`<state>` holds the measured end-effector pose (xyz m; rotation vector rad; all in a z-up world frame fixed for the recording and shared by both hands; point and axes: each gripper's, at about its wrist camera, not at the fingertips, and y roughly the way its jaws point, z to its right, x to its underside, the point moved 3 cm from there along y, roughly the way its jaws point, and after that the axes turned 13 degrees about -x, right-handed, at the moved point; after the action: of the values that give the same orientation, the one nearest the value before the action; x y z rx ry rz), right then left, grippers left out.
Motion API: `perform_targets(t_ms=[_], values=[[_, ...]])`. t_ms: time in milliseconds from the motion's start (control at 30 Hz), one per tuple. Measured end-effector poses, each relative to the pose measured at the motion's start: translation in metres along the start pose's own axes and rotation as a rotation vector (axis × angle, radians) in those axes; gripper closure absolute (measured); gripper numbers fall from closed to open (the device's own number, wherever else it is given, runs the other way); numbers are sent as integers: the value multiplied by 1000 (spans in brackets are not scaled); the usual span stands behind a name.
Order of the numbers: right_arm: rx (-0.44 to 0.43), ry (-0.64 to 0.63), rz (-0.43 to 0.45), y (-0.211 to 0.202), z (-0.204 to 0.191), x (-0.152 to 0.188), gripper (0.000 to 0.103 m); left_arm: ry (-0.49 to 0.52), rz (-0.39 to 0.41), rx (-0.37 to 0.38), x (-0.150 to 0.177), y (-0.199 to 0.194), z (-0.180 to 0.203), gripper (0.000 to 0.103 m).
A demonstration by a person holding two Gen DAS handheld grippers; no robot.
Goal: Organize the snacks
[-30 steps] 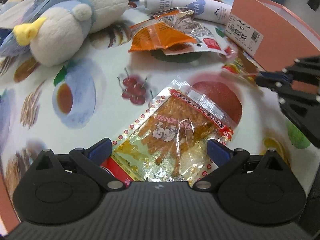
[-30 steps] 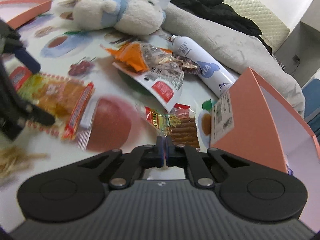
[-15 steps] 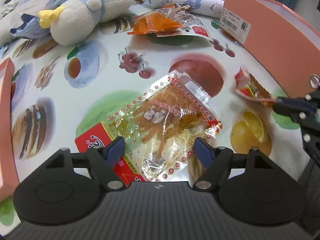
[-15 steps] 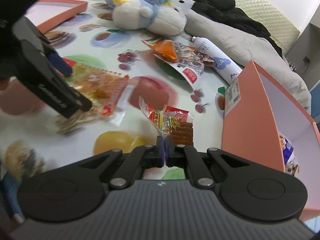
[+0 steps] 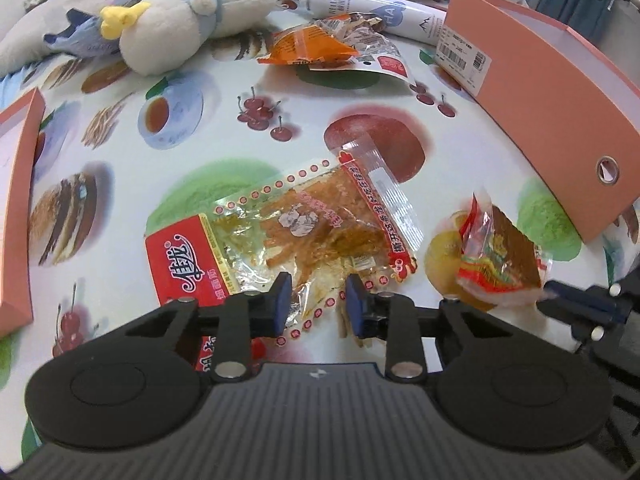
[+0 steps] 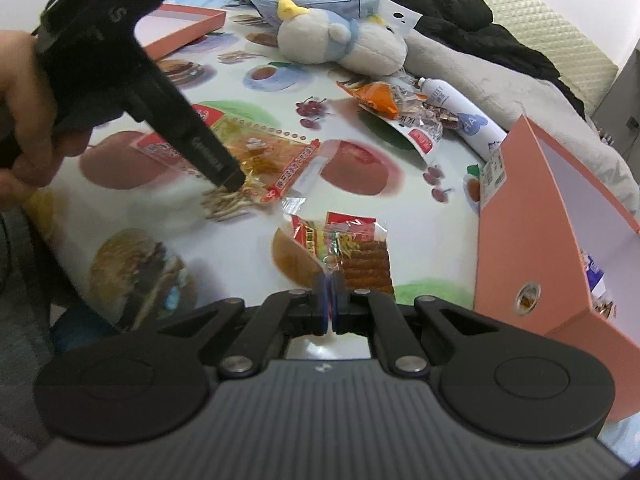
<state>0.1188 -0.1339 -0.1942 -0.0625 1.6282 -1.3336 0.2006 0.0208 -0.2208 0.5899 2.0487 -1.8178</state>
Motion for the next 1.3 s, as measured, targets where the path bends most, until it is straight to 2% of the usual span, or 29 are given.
perform_targets(t_ms=[267, 333, 367, 433, 467, 767, 867, 933, 1033, 1100, 1233, 1300], values=[[-17, 8, 39, -9, -10, 11, 95, -65, -16, -18, 13, -14, -3, 74], [-18, 14, 47, -12, -9, 11, 90, -77, -14, -23, 15, -17, -4, 74], [-20, 21, 60, -14, -8, 11, 84, -82, -12, -25, 16, -19, -4, 75], [-19, 45, 96, -20, -5, 11, 48, -91, -8, -28, 17, -22, -6, 76], [-18, 53, 115, -22, -4, 11, 43, -97, -5, -29, 17, -24, -6, 76], [-4, 173, 183, -25, 19, 9, 42, -129, 0, -12, 19, -35, -7, 76], [14, 230, 198, -18, 32, 9, 41, -122, -8, 14, 21, -39, -3, 76], [10, 262, 193, -8, 40, 10, 28, -101, -11, 20, 24, -42, 3, 76], [-20, 266, 164, 9, 46, 14, 26, -84, -18, 30, 28, -44, 8, 75], [-44, 274, 128, 22, 49, 17, 26, -74, -21, 41, 30, -45, 9, 69], [-94, 301, 125, 35, 55, 19, 27, -80, -22, 64, 28, -48, 8, 57], [-113, 292, 121, 37, 55, 20, 27, -82, -19, 91, 26, -49, 7, 32]])
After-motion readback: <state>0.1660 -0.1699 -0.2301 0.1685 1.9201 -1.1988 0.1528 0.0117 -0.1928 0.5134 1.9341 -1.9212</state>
